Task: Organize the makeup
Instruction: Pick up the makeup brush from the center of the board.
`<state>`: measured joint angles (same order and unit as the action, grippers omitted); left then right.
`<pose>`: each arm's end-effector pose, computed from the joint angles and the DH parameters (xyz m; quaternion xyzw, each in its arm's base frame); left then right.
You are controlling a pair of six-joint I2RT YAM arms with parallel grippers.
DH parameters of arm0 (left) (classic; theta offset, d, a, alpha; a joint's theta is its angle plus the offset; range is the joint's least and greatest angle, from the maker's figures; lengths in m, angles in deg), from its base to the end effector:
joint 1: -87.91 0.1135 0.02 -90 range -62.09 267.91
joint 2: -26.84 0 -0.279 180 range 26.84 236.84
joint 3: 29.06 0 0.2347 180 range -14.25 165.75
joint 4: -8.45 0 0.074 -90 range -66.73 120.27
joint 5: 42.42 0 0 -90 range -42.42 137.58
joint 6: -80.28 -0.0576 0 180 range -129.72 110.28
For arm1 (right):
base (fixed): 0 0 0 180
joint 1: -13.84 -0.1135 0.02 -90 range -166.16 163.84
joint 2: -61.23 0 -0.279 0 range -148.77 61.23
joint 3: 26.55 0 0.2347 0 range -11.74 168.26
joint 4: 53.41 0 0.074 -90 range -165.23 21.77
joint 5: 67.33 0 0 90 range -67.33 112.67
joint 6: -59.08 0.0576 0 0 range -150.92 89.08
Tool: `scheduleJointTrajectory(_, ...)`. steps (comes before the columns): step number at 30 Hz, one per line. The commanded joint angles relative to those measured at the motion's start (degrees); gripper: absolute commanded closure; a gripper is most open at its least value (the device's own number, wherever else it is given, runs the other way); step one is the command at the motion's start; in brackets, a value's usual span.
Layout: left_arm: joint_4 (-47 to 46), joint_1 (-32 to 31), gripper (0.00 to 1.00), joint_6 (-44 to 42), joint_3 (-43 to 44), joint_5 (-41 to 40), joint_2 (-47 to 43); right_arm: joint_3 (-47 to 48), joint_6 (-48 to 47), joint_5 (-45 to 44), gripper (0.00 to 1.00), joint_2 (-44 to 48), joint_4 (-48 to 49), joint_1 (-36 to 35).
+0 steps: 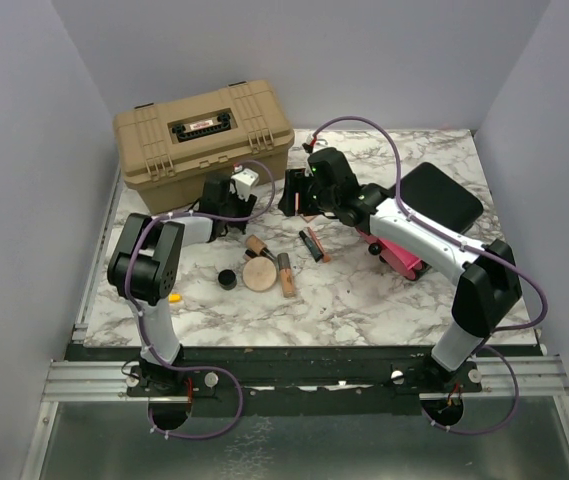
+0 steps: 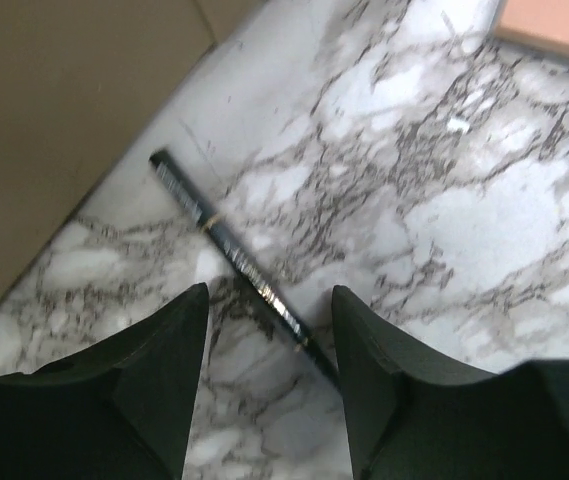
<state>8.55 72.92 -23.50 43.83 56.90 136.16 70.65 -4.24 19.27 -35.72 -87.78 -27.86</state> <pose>0.3900 -0.1141 0.1595 0.2565 0.8532 -0.0773 0.4476 0.2989 0.2618 0.3177 -0.1016 0.8773 0.2415 0.4021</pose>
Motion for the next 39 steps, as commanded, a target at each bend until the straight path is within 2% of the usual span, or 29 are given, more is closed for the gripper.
scheduleJointTrajectory(1,8.85,0.22,0.45,3.25,-4.42,-5.51,-3.38,0.49,-1.74,-1.99,0.33,2.49,-1.71,-0.35)
scheduleJointTrajectory(6,9.32,0.01,0.46,7.9,-6.6,-7.1,-6.16,-0.2,-1.8,-1.94,0.33,3.48,-1.37,-0.37)
scheduleJointTrajectory(9,8.96,-1.02,0.5,9.45,-7.7,-6.15,-6.84,-0.71,-1.89,-1.96,0.33,4.29,-1.05,-0.33)
scheduleJointTrajectory(12,10.14,-2.46,0.6,9.73,-7.26,-8.79,-6.22,-1.44,-1.96,-1.92,0.34,5.24,-0.84,-0.33)
scheduleJointTrajectory(15,11.66,-2.72,0.76,10.78,-6.8,-11.18,-5.51,-2.06,-2.14,-2.09,0.33,6.54,-0.81,-0.36)
scheduleJointTrajectory(21,14.34,-2.87,0.83,12.14,-5.42,-9.82,-5.91,-3.2,-2.54,-2.75,0.33,8.87,-1.05,-0.39)
scheduleJointTrajectory(23,15.7,-3.06,0.92,13.06,-5.39,-9.65,-6.15,-3.73,-2.8,-3.24,0.33,9.85,-1.17,-0.37)
scheduleJointTrajectory(26,16.47,-4.21,0.99,15.08,-6.65,-13.28,-7.62,-4.77,-3.22,-4.08,0.33,11.53,-1.28,-0.32)
scheduleJointTrajectory(39,10.35,-8.97,1.0,25.66,-17.09,-16.94,-24.23,-10.15,-2.63,-3.1,0.31,17.7,0.01,-0.39)
